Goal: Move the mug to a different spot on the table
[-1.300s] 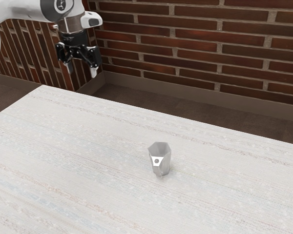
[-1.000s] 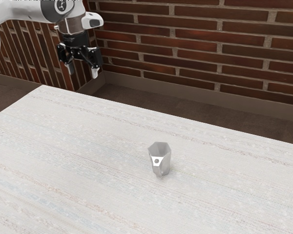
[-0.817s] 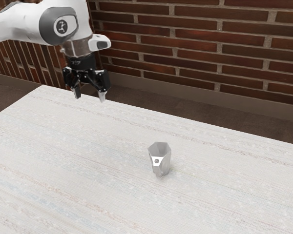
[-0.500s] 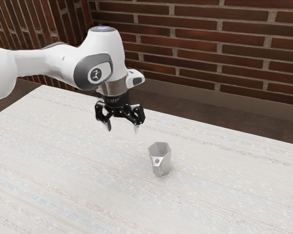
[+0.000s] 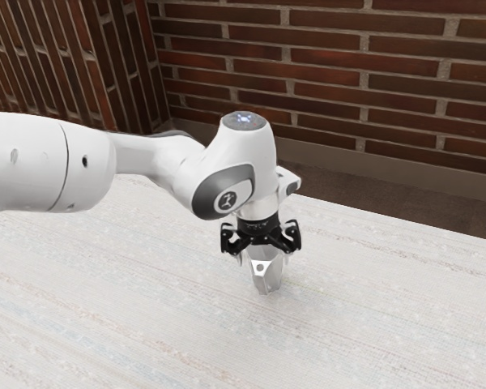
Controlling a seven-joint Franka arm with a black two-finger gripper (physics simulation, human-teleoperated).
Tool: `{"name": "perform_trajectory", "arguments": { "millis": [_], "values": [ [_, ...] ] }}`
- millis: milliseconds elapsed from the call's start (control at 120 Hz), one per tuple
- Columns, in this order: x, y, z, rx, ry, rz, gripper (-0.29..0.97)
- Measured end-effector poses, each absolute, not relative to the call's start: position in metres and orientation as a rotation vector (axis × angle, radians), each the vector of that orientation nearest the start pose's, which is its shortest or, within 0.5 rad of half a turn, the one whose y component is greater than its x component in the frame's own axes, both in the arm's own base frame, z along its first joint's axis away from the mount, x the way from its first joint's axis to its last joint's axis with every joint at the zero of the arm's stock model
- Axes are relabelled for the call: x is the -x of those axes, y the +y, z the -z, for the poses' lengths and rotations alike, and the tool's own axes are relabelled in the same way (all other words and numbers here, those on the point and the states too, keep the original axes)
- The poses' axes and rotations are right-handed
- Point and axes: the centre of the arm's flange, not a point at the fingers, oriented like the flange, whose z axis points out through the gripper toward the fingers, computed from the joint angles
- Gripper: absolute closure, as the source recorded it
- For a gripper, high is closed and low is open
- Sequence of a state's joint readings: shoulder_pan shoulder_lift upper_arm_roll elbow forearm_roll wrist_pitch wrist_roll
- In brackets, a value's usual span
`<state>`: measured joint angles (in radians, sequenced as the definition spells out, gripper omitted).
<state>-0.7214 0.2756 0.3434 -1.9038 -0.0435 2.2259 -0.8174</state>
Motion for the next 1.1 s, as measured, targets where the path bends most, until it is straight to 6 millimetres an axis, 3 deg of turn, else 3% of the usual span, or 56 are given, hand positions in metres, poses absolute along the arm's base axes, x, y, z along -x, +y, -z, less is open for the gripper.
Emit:
{"name": "perform_trajectory", "arguments": {
  "millis": [183,467,767,1100],
  "values": [
    [-0.576,-0.223,-0.331,2.986,-0.775,0.229,0.00],
    [-0.569,-0.221,-0.303,2.965,-0.773,0.368,0.00],
    [-0.565,-0.228,-0.293,2.953,-0.665,0.437,0.02],
    [-0.566,-0.231,-0.290,2.961,-0.627,0.452,0.26]
  ]
}}
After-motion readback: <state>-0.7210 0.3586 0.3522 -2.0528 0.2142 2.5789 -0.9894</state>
